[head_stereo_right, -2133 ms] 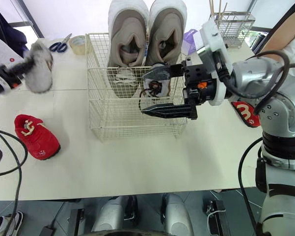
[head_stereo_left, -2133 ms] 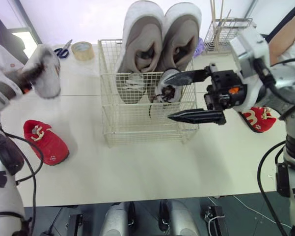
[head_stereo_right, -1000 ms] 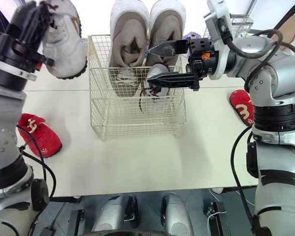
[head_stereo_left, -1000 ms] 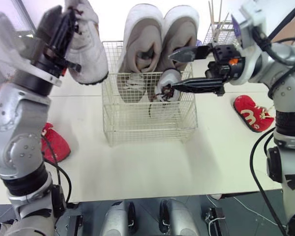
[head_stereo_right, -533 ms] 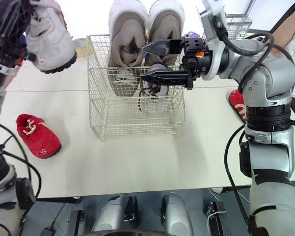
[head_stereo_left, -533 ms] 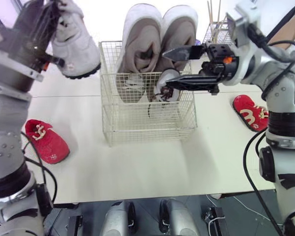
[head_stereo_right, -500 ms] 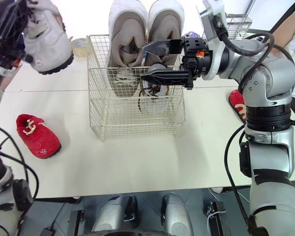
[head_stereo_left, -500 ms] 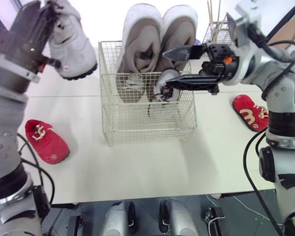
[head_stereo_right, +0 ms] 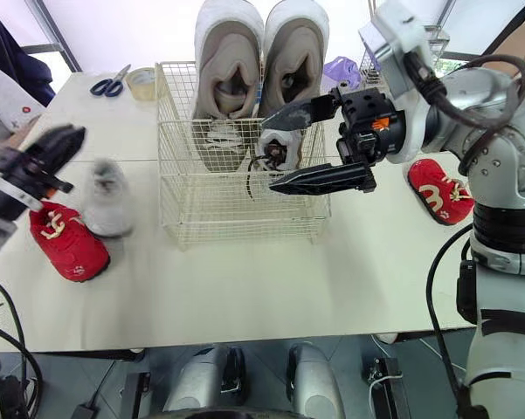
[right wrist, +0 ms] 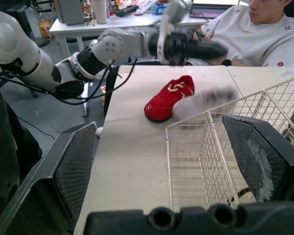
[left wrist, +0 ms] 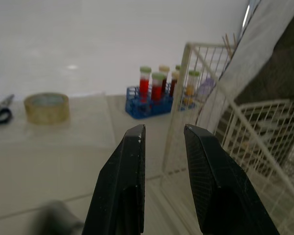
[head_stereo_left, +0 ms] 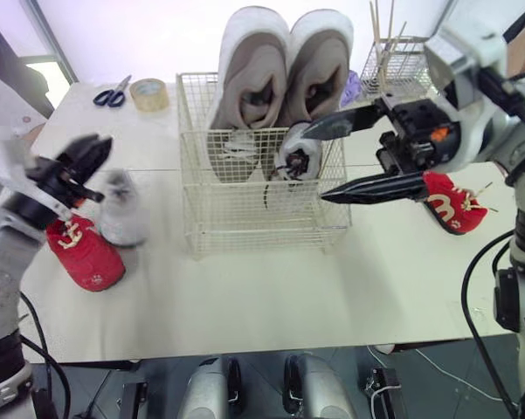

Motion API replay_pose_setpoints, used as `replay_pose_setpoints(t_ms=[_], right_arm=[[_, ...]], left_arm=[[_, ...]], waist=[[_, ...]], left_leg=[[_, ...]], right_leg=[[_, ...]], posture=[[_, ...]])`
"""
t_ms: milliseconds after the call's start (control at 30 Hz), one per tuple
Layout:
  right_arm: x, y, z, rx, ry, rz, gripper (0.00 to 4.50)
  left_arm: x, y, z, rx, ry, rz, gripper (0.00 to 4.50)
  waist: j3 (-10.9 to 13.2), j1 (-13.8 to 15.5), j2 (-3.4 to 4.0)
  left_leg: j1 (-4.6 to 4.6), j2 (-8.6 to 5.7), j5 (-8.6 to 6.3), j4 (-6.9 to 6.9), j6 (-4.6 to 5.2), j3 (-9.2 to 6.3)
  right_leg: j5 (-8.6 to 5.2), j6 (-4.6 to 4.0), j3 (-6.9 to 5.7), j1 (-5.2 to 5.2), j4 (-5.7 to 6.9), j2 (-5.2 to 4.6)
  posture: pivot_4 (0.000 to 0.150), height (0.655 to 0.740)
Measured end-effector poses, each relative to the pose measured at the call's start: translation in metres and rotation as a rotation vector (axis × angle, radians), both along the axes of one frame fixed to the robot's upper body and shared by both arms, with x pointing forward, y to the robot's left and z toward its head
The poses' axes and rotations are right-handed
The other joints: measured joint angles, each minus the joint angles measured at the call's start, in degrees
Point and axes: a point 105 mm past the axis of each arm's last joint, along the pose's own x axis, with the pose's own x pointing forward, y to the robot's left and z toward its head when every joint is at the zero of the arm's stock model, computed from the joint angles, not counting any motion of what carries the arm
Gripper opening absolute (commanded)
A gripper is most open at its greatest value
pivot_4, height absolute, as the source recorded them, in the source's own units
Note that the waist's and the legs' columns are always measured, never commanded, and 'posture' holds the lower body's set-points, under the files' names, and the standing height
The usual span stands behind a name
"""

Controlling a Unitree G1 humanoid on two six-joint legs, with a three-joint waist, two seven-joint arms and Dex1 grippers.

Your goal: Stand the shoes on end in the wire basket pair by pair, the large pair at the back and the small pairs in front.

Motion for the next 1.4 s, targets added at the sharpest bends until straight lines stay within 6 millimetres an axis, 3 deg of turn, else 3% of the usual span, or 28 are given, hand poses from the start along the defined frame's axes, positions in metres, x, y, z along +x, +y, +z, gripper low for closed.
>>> replay_pose_setpoints(t_ms=[100,167,200,267,367,433,533,633,867,1033,1167,1400], right_arm=[[0.001,0.000,0.000,0.010,0.001,-0.017,4.50],[0.001,0.000,-0.002,0.011,0.001,-0.031,4.50],[0.001,0.000,-0.003,0.012,0.007,-0.032,4.50],[0.000,0.000,-0.005,0.014,0.020,-0.037,4.50],[-0.001,-0.004,-0.004,0.025,0.019,-0.054,4.50],[-0.001,-0.005,-0.003,0.026,0.016,-0.061,4.50],[-0.001,-0.008,-0.004,0.015,0.017,-0.067,4.50],[-0.001,-0.010,-0.005,0.000,0.017,-0.062,4.50],[0.001,-0.010,-0.009,-0.004,0.021,-0.065,4.50],[0.003,-0.011,-0.017,0.011,0.051,-0.085,4.50],[0.003,-0.005,-0.022,0.032,0.063,-0.075,4.50],[-0.004,-0.003,-0.028,0.056,0.068,-0.094,4.50]], left_arm=[[0.011,0.000,-0.025,0.025,0.083,-0.003,1.24],[0.015,0.005,-0.027,0.007,0.091,0.018,1.24],[0.016,0.006,-0.024,0.004,0.083,0.022,1.47],[0.015,0.009,-0.014,-0.017,0.062,0.028,2.00],[0.011,0.024,0.005,-0.052,0.055,0.060,3.41],[0.012,0.045,0.024,-0.093,0.075,0.160,4.40],[0.011,0.063,0.047,-0.209,0.180,0.235,4.46],[0.010,0.054,0.050,-0.280,0.386,0.218,4.46],[0.021,0.025,0.007,-0.440,0.615,0.240,4.46],[0.003,0.033,-0.017,-0.680,0.668,0.519,4.46],[-0.005,0.017,-0.022,-0.874,0.737,0.633,4.46],[-0.011,0.003,-0.038,-0.959,0.823,0.705,4.46]], waist=[[0.00,0.02,0.00],[0.00,0.08,-0.01],[0.00,0.09,-0.01],[0.00,0.04,-0.01],[0.01,-0.12,0.00],[0.01,-0.14,0.00],[0.01,0.13,0.00],[0.00,0.28,-0.01],[0.03,0.14,-0.14],[0.03,-0.03,-0.15],[0.03,1.25,-0.15],[0.01,1.44,-0.17]], left_leg=[[-0.06,0.01,0.01,-0.02,-0.01,0.00],[-0.14,0.01,0.01,-0.02,-0.01,-0.01],[-0.15,0.00,0.01,-0.02,-0.01,-0.02],[-0.15,-0.02,0.00,-0.02,-0.01,-0.02],[-0.16,-0.02,0.00,-0.04,-0.02,-0.03],[-0.16,-0.01,0.01,-0.06,-0.04,-0.07],[-0.17,-0.05,0.02,-0.06,-0.03,-0.09],[-0.18,-0.19,0.02,-0.03,0.03,-0.14],[-0.14,-0.15,0.07,0.00,-0.03,-0.19],[0.00,-0.14,0.09,-0.18,-0.15,-0.19],[0.18,-0.26,0.05,-0.23,-0.37,-0.22],[0.60,-0.32,0.10,-0.42,-0.21,-0.21]], right_leg=[[0.00,-0.01,0.01,-0.07,-0.01,-0.02],[0.00,-0.02,0.02,-0.14,-0.02,-0.08],[0.00,-0.02,0.02,-0.15,-0.02,-0.10],[0.00,-0.03,0.03,-0.16,-0.02,-0.18],[0.00,-0.04,0.03,-0.20,-0.01,-0.21],[-0.01,-0.05,0.02,-0.20,0.02,-0.20],[0.00,-0.04,0.00,-0.18,0.00,-0.21],[0.00,0.00,-0.04,-0.10,0.02,-0.23],[-0.01,0.04,-0.04,-0.07,0.14,-0.20],[0.00,0.02,0.05,-0.08,0.11,-0.32],[0.05,-0.09,0.03,0.15,0.08,-0.40],[-0.01,-0.21,0.01,0.60,-0.24,-0.35]], posture=[[0.150,0.7400],[0.150,0.7400],[0.150,0.7400],[0.150,0.7400],[0.150,0.7400],[0.150,0.7400],[0.150,0.7400],[0.150,0.7400],[0.150,0.7400],[0.150,0.7400],[0.150,0.7400],[0.150,0.7400]])
